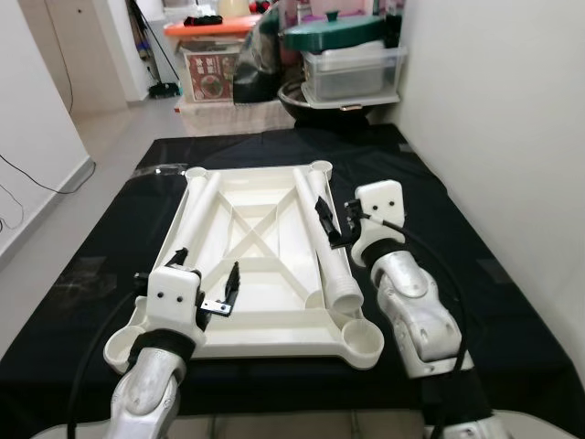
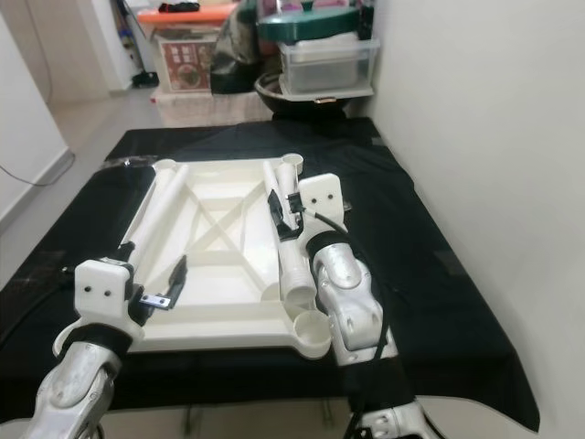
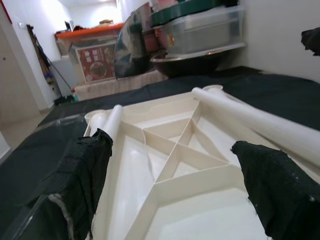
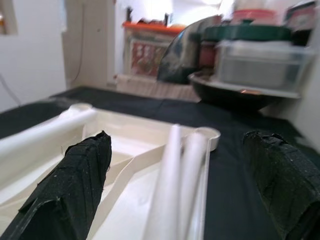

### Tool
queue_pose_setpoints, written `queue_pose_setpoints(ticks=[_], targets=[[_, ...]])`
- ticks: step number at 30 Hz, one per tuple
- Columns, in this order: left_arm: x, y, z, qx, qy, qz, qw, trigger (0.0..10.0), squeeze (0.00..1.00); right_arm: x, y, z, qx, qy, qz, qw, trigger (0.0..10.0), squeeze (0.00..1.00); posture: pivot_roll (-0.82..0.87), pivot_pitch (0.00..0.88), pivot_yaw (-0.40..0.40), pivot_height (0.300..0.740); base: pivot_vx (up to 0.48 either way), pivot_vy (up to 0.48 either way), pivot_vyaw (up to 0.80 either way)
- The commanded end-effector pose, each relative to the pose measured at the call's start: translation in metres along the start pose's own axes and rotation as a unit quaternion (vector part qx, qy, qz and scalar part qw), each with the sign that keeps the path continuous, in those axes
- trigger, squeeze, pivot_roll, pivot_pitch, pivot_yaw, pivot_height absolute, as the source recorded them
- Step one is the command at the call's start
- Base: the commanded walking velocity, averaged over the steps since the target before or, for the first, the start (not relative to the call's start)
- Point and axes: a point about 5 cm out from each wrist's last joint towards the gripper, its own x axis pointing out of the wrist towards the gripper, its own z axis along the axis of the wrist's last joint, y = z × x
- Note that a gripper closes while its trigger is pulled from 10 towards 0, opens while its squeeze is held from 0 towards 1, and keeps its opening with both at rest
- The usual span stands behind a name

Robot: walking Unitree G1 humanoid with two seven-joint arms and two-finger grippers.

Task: Building children table

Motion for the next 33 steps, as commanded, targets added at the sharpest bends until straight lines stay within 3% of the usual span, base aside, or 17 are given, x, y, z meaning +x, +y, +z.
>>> queue_pose_setpoints(ticks=[1, 4, 10, 14, 16, 18, 25, 33], targets=[[-0.002, 0.004, -0.005, 0.009, 0.014, 0.005, 1.0, 10.0, 0.0, 0.001, 0.003, -0.004, -0.003, 0.018, 0.004, 1.0, 10.0, 0.0, 0.04, 0.0, -0.013, 0.74, 0.0, 0.0, 0.0], [-0.003, 0.002, -0.007, 0.009, 0.019, 0.006, 1.0, 10.0, 0.0, -0.004, 0.001, -0.019, -0.021, 0.077, 0.006, 0.997, 10.0, 0.0, 0.04, 0.0, -0.017, 0.74, 0.0, 0.0, 0.0], [-0.005, 0.006, -0.011, 0.018, 0.029, 0.015, 0.999, 10.0, 0.0, -0.013, -0.006, -0.029, -0.01, 0.114, 0.002, 0.993, 10.0, 0.0, 0.03, 0.0, -0.014, 0.74, 0.0, 0.0, 0.0], [-0.017, 0.025, -0.031, 0.055, 0.093, 0.055, 0.993, 10.0, 0.0, -0.023, -0.007, -0.04, 0.0, 0.16, 0.015, 0.987, 10.0, 0.0, 0.03, 0.0, -0.01, 0.74, 0.0, 0.0, 0.0], [-0.017, 0.025, -0.031, 0.055, 0.093, 0.055, 0.993, 10.0, 0.0, -0.023, -0.007, -0.04, 0.0, 0.16, 0.015, 0.987, 10.0, 0.0, 0.03, 0.0, -0.01, 0.74, 0.0, 0.0, 0.0], [-0.024, 0.03, -0.036, 0.067, 0.11, 0.065, 0.989, 10.0, 0.0, -0.035, -0.007, -0.054, 0.005, 0.199, 0.026, 0.98, 10.0, 0.0, 0.03, 0.0, -0.015, 0.74, 0.0, 0.0, 0.0], [-0.024, 0.03, -0.036, 0.071, 0.113, 0.07, 0.989, 10.0, 0.0, -0.047, -0.002, -0.065, 0.034, 0.251, 0.045, 0.966, 10.0, 0.0, 0.03, 0.0, -0.023, 0.74, 0.0, 0.0, 0.0], [-0.02, 0.031, -0.036, 0.073, 0.11, 0.072, 0.989, 10.0, 0.0, -0.047, -0.001, -0.078, 0.036, 0.285, 0.037, 0.957, 10.0, 0.0, 0.04, 0.0, -0.019, 0.74, 0.0, 0.0, 0.0]])
